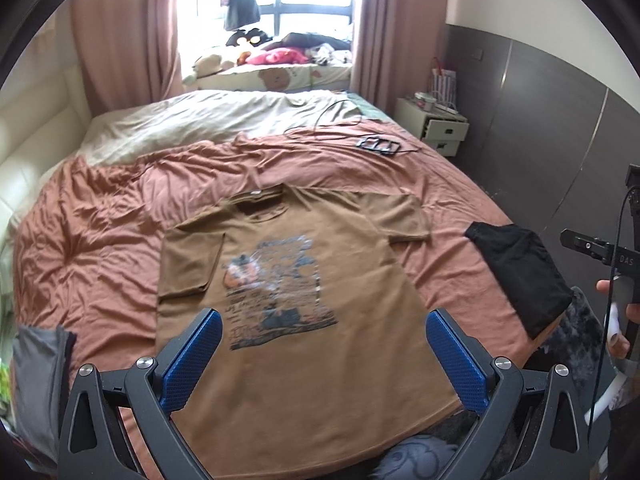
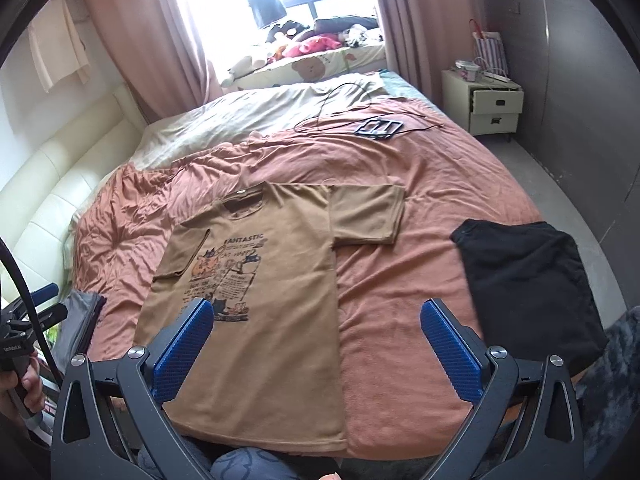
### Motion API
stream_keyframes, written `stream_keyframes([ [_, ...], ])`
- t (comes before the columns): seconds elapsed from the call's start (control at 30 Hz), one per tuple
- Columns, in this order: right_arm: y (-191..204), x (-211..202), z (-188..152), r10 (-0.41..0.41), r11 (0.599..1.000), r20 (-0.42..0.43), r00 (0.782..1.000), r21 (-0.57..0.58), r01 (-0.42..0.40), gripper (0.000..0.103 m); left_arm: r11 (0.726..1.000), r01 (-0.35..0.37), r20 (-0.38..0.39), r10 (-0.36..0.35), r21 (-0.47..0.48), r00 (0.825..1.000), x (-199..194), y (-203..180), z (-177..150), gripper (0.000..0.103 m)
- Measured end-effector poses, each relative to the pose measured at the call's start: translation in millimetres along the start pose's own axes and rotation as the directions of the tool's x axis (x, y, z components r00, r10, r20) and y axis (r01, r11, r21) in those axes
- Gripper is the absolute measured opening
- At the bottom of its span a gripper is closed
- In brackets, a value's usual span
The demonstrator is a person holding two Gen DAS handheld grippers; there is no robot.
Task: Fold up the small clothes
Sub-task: 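Move both tools back and over to the other sleeve of the shirt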
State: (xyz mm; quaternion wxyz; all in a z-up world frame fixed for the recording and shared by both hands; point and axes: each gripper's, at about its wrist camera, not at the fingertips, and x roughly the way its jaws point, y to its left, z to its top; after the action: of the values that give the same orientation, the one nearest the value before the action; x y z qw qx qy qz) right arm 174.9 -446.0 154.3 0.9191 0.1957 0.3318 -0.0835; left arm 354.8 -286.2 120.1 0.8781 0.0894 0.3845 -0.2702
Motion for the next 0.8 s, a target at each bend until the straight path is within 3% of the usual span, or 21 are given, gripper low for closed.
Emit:
stream_keyframes([
  [0.47, -24.4, 9.8, 23.1, -0.049, 0.999, 0.016, 0.999, -0.009, 0.049, 0.103, 0.996, 0.081, 0.030, -0.082, 0.050, 0.996, 42.4, -41.7, 40.4, 0.103],
  [0.8, -46.5, 58.0, 36.1, -0.099, 0.995, 0.005, 0.995, -0.028, 0.099, 0.103, 0.992, 0.115, 0.006, -0.116, 0.052, 0.993, 97.5, -52.4, 65.1, 0.102],
])
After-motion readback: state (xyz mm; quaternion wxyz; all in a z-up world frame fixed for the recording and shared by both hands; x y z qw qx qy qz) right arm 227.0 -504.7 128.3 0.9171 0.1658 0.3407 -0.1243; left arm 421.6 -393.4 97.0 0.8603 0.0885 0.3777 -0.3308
